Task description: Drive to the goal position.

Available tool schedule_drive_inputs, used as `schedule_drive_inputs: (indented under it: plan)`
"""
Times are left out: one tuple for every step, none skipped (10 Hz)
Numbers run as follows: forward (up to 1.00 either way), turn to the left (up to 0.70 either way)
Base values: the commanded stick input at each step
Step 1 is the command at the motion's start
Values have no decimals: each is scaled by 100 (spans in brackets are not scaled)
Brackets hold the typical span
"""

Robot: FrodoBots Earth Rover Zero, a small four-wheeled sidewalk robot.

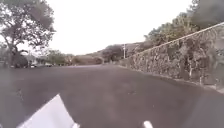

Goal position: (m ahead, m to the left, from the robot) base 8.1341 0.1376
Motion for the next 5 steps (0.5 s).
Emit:
schedule_drive_inputs:
  plan:
    - [50,0]
    - [50,0]
    - [50,0]
    - [50,0]
    - [50,0]
